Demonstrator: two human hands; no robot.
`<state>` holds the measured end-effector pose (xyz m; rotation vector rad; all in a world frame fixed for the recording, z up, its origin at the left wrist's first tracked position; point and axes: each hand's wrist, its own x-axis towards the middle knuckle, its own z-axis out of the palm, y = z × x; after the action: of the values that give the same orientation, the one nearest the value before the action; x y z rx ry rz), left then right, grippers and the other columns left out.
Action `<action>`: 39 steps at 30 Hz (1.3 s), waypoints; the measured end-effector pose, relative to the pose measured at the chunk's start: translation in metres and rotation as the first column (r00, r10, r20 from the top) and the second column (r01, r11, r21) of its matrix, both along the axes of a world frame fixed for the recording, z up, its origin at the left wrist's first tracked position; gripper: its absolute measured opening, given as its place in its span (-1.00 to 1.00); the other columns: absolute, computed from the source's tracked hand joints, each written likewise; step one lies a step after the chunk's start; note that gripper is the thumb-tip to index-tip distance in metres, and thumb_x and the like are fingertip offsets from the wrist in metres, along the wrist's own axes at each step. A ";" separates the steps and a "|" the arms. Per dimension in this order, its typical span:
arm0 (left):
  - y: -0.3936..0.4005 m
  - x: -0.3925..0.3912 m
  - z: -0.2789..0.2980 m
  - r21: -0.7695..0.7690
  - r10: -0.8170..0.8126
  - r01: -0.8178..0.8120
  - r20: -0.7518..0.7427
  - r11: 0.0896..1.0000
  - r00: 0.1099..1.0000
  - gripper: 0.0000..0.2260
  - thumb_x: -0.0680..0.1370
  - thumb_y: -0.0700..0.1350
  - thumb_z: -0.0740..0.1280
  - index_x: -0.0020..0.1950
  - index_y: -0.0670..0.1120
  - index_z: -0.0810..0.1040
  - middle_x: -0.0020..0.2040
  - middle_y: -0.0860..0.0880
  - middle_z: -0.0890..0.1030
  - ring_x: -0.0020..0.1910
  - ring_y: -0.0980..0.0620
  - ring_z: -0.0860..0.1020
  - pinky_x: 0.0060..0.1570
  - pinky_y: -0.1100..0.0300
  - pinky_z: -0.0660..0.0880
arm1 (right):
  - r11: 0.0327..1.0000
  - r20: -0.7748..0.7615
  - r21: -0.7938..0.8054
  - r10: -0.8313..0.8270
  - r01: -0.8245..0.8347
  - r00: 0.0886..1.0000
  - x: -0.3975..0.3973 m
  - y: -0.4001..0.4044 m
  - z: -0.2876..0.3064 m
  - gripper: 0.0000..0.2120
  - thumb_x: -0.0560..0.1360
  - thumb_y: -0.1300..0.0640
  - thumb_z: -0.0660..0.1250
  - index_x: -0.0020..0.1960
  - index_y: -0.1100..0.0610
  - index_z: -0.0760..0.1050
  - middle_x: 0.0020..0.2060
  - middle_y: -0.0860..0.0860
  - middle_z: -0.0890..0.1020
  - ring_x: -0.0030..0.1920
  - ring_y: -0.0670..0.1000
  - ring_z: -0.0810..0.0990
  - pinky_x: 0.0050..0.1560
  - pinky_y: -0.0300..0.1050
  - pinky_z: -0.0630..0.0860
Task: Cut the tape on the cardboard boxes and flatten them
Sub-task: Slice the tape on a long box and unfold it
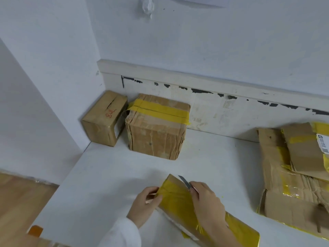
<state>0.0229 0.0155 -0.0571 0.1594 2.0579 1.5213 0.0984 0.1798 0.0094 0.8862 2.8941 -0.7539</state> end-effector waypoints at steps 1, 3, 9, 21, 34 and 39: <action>0.001 0.004 -0.002 -0.001 0.019 -0.019 -0.023 1.000 1.000 -0.87 0.54 -0.20 0.33 0.03 0.00 0.52 0.00 0.08 0.59 -0.01 0.22 0.54 -0.13 0.50 0.43 | 0.988 0.000 0.142 0.066 -0.065 0.998 -0.003 -0.004 0.003 -0.81 0.60 -0.03 0.16 0.17 -0.15 0.47 0.03 -0.19 0.55 -0.15 -0.02 0.63 -0.28 -0.19 0.46; 0.005 0.005 -0.001 0.005 0.080 -0.080 -0.024 0.997 0.997 -0.87 0.51 -0.25 0.36 -0.03 -0.04 0.54 -0.08 0.06 0.61 -0.08 0.22 0.55 -0.18 0.50 0.43 | 0.918 0.032 0.321 0.234 -0.231 0.972 -0.008 -0.013 0.006 -0.76 0.22 0.02 0.61 -0.17 -0.06 0.61 -0.40 -0.09 0.58 -0.55 -0.01 0.54 -0.58 -0.25 0.30; 0.008 -0.001 -0.001 -0.013 0.132 -0.131 0.043 0.991 0.990 -0.88 0.48 -0.28 0.39 -0.06 -0.09 0.55 -0.13 0.03 0.61 -0.12 0.14 0.57 -0.23 0.48 0.45 | 0.787 0.104 0.457 0.415 -0.414 0.904 -0.014 -0.024 0.005 -0.50 -0.35 0.28 0.64 -0.54 0.07 0.44 -0.69 -0.03 0.36 -0.79 -0.04 0.27 -0.53 -0.39 0.05; 0.009 -0.014 0.011 0.030 0.110 -0.135 0.420 0.990 0.901 -0.90 0.52 -0.24 0.35 0.03 -0.13 0.53 0.00 -0.08 0.58 -0.07 0.03 0.56 -0.27 0.29 0.52 | 0.563 0.310 0.542 0.556 -0.624 0.771 -0.018 -0.029 0.016 -0.87 -0.02 0.29 0.30 -0.51 0.11 0.44 -0.61 0.00 0.42 -0.66 -0.07 0.38 -0.51 -0.35 0.02; 0.015 -0.021 0.015 -0.135 0.032 0.012 0.317 0.991 0.948 -0.62 0.55 -0.23 0.30 0.35 -0.02 0.36 0.33 -0.04 0.41 0.25 -0.04 0.41 0.09 0.10 0.39 | 0.623 0.317 0.533 0.481 -0.572 0.818 0.052 0.019 0.013 -0.62 -0.29 0.24 0.56 -0.55 0.16 0.47 -0.66 0.00 0.38 -0.73 -0.02 0.34 -0.62 -0.37 0.11; 0.048 -0.006 0.024 -0.645 -0.534 0.149 -0.456 0.749 0.712 -0.33 0.53 -0.30 0.16 0.53 0.05 -0.06 0.54 0.12 -0.15 0.52 0.04 -0.20 0.46 0.09 -0.17 | 0.643 0.286 0.557 0.446 -0.526 0.848 0.065 0.023 0.006 -0.63 -0.25 0.16 0.59 -0.56 0.12 0.47 -0.66 -0.01 0.40 -0.70 -0.03 0.37 -0.61 -0.38 0.19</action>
<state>0.0168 0.0633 -0.0334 0.8820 2.6880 0.5710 0.1633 0.2026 0.0158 0.0797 3.0448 0.3202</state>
